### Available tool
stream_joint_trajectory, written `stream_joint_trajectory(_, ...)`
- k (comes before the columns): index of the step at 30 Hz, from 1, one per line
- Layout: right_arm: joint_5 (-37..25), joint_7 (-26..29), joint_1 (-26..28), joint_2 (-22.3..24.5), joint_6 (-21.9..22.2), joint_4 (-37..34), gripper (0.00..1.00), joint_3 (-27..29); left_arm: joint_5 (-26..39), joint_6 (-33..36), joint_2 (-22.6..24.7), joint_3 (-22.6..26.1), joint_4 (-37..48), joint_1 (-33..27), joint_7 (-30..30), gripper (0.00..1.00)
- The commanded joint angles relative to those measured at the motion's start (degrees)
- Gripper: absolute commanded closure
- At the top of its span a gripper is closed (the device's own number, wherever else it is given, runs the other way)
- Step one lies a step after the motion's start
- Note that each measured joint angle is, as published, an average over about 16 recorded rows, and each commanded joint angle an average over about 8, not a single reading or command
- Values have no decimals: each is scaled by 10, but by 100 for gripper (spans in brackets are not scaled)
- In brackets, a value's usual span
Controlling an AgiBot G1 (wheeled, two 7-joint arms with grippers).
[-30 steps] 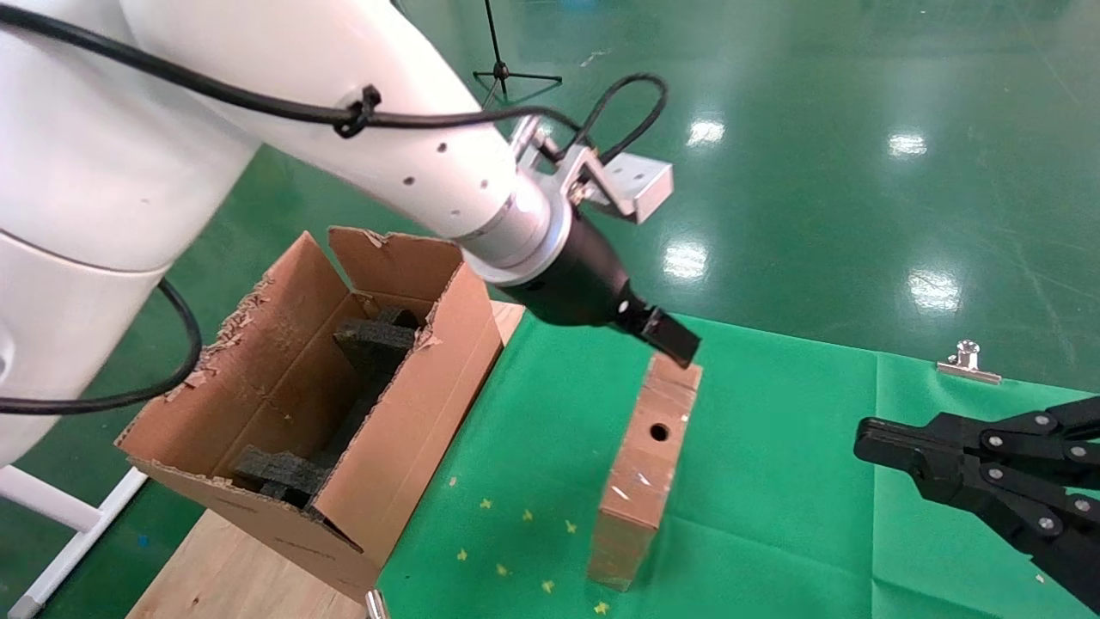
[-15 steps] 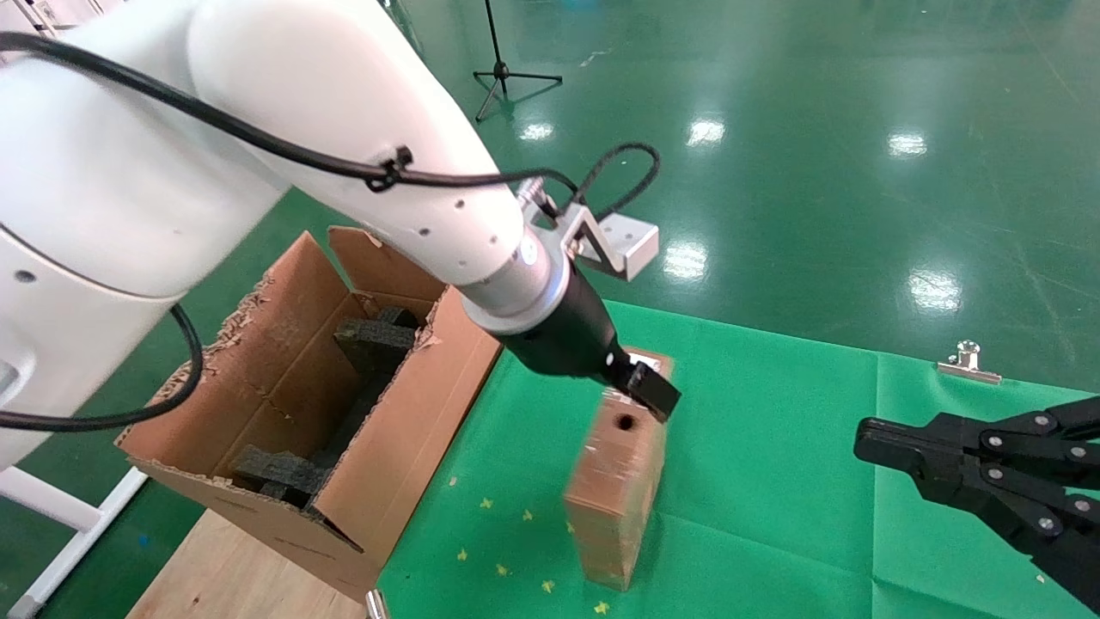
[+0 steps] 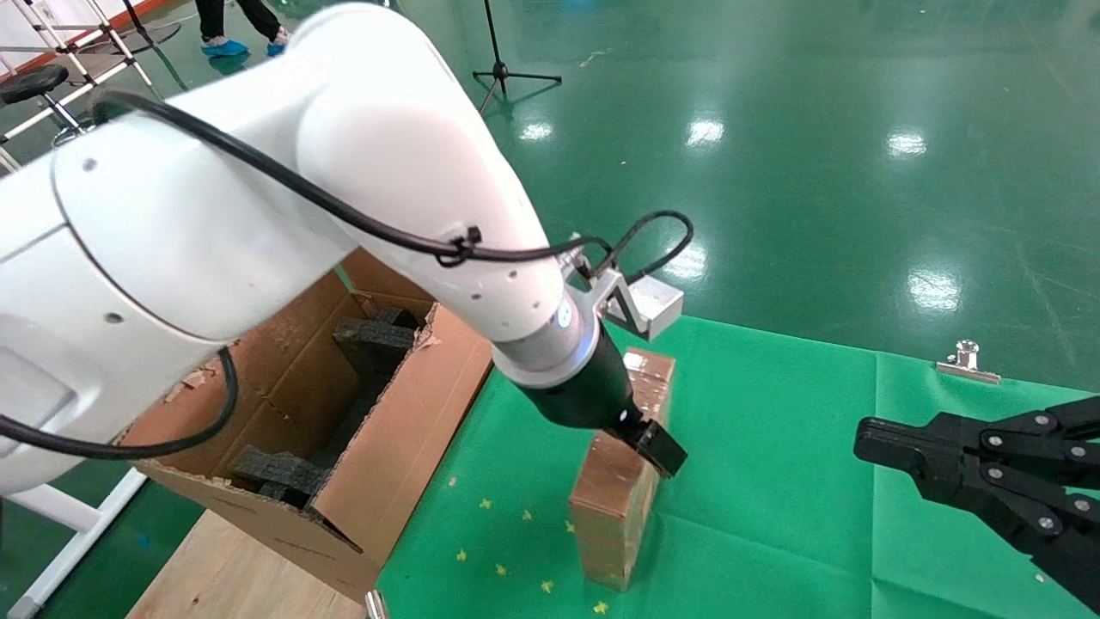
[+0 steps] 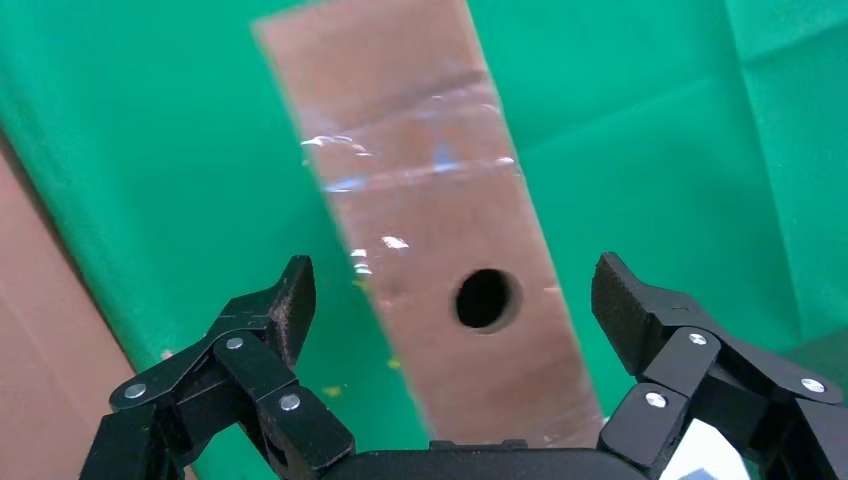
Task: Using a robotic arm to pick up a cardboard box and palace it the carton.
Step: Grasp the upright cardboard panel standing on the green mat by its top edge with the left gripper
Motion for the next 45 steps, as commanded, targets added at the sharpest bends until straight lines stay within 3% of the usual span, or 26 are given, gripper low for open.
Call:
stream_joint_trajectory(1, 0, 0, 0, 0, 0, 0, 83, 0, -1, -1, 3, 7, 0, 4, 3, 0)
stream_joint_trajectory(4, 0, 0, 0, 0, 0, 0, 45, 0, 0, -1, 6, 14, 0, 5, 4, 0)
stream_joint_trajectory(7, 0, 0, 0, 0, 0, 0, 8, 0, 0, -1, 7, 16, 0, 4, 4, 34)
stream_joint_trajectory(8, 0, 0, 0, 0, 0, 0, 0, 0, 0, -1, 7, 17, 0, 4, 4, 46)
stream_joint_trajectory(12, 0, 0, 0, 0, 0, 0, 0, 0, 0, -1, 7, 16, 0, 4, 4, 96)
stream_joint_trajectory(13, 0, 0, 0, 0, 0, 0, 0, 0, 0, -1, 7, 16, 0, 4, 4, 100)
stream_joint_trajectory(34, 0, 0, 0, 0, 0, 0, 0, 0, -2, -2, 7, 13, 7, 3, 15, 100)
stream_joint_trajectory(39, 0, 0, 0, 0, 0, 0, 0, 0, -16, -16, 0, 8, 4, -4, 88, 100)
stream_joint_trajectory(45, 0, 0, 0, 0, 0, 0, 0, 0, -64, -40, -45, -22, -2, -24, 249, 100)
